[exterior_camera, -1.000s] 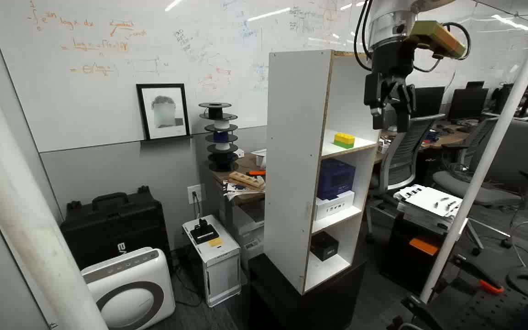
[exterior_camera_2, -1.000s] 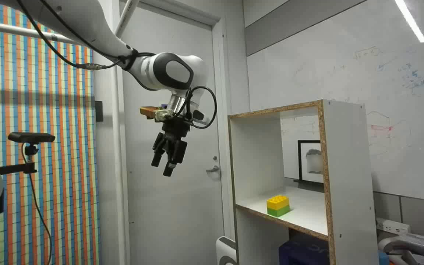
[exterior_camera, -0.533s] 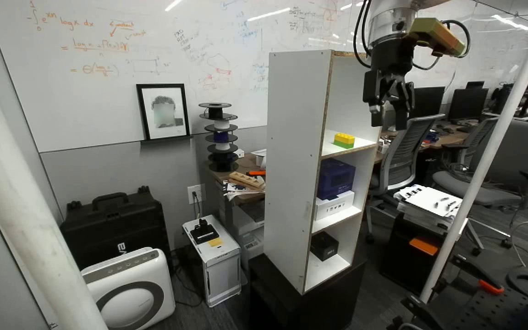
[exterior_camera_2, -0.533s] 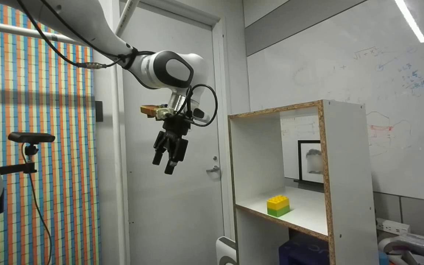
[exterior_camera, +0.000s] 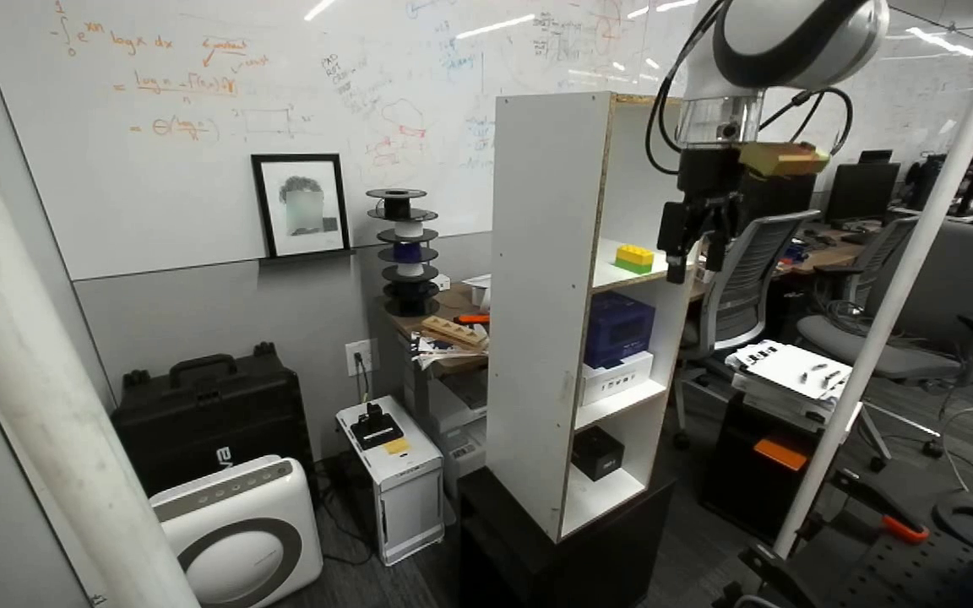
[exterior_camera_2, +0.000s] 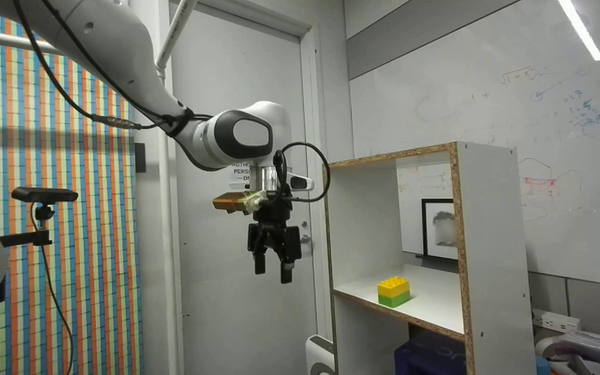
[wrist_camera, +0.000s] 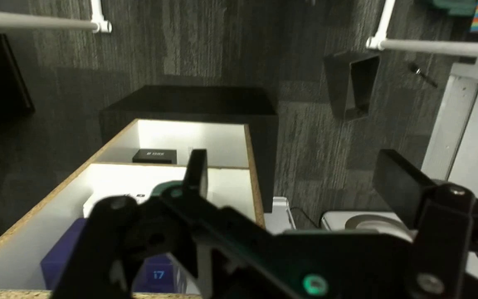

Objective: Move the Lego's to the top of the shelves

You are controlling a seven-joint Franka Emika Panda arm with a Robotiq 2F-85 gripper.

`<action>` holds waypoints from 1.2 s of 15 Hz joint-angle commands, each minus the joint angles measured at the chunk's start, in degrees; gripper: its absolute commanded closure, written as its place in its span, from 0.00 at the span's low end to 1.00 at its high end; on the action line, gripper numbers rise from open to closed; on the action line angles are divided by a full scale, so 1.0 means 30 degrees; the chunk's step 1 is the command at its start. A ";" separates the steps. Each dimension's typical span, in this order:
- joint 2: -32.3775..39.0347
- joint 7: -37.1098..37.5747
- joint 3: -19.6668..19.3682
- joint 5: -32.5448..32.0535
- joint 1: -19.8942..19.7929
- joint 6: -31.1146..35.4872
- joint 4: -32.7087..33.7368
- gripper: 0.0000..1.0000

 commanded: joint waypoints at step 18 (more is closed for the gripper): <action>0.7093 0.0728 -0.1834 0.0514 -0.2413 1.9045 0.0633 0.00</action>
